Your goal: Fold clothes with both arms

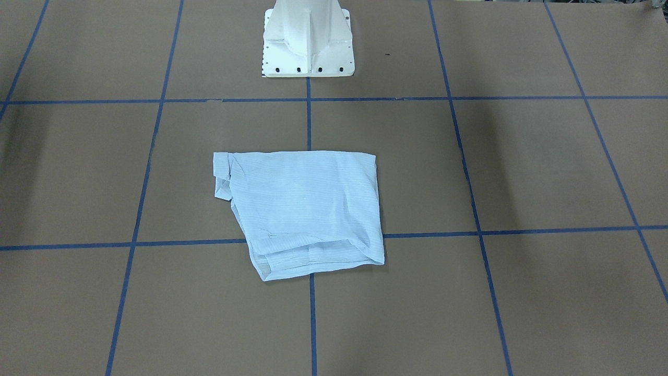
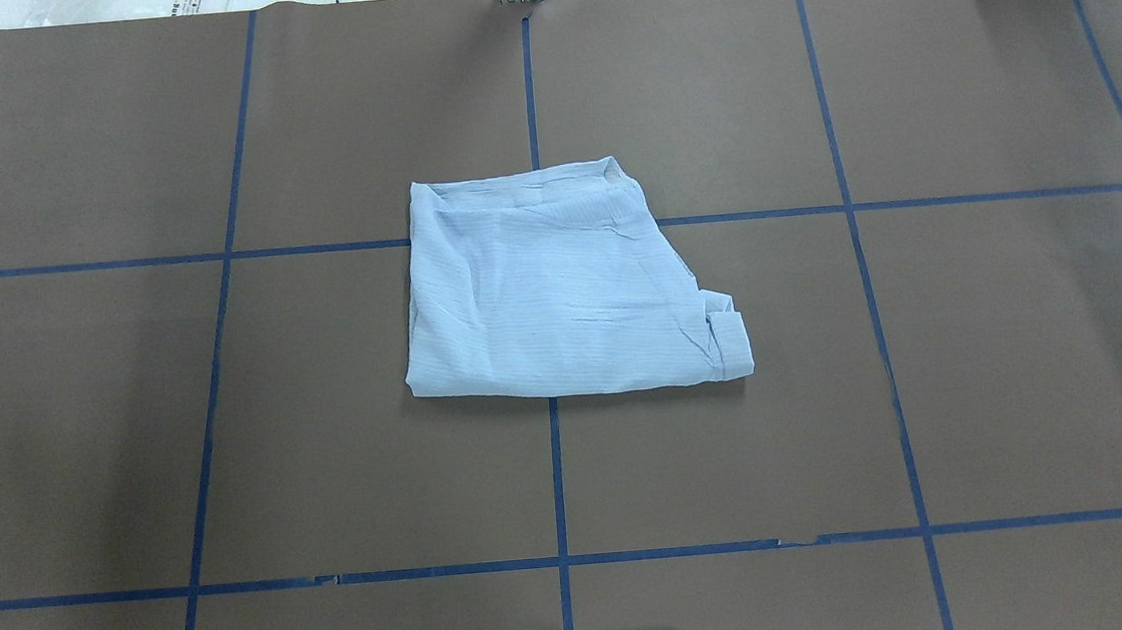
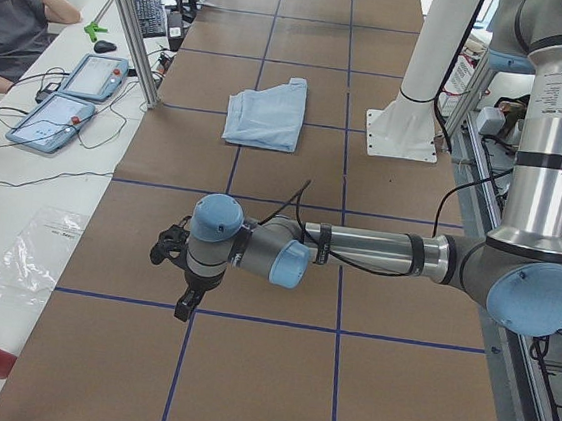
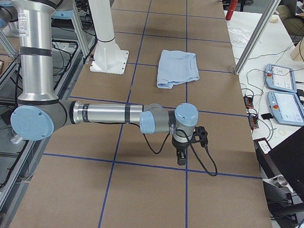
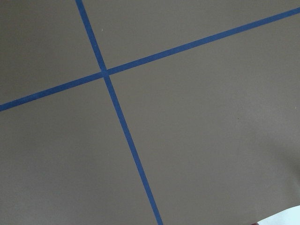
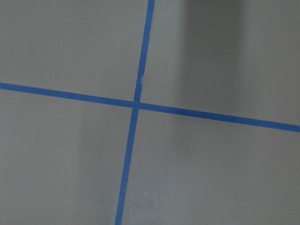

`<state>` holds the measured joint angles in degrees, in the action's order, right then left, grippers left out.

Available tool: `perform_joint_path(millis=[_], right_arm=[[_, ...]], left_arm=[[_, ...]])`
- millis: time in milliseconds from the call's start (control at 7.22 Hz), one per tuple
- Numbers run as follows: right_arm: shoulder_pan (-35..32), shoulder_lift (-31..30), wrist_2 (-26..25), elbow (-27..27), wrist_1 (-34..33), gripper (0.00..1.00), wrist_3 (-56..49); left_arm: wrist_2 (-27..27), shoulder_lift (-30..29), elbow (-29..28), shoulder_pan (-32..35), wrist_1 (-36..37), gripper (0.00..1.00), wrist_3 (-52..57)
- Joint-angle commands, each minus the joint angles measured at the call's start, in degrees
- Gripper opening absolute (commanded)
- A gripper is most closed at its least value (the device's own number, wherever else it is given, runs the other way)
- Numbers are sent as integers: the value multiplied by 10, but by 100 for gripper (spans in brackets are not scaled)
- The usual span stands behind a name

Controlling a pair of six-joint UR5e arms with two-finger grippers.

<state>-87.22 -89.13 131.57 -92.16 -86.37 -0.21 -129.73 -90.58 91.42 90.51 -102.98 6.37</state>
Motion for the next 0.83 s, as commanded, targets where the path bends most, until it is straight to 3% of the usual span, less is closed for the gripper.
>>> perform_joint_path(millis=[0, 277, 554, 692], right_arm=[[-21, -5, 15, -8, -33, 100, 10], [-39, -27, 67, -20, -50, 100, 27], [-39, -80, 20, -107, -44, 100, 107], [-39, -100, 16, -108, -29, 100, 100]], left_arm=[[1, 4, 87, -2, 137, 100, -61], [-4, 26, 88, -2, 137, 100, -69], [-3, 25, 89, -3, 137, 100, -69], [-3, 25, 89, -4, 137, 100, -68]])
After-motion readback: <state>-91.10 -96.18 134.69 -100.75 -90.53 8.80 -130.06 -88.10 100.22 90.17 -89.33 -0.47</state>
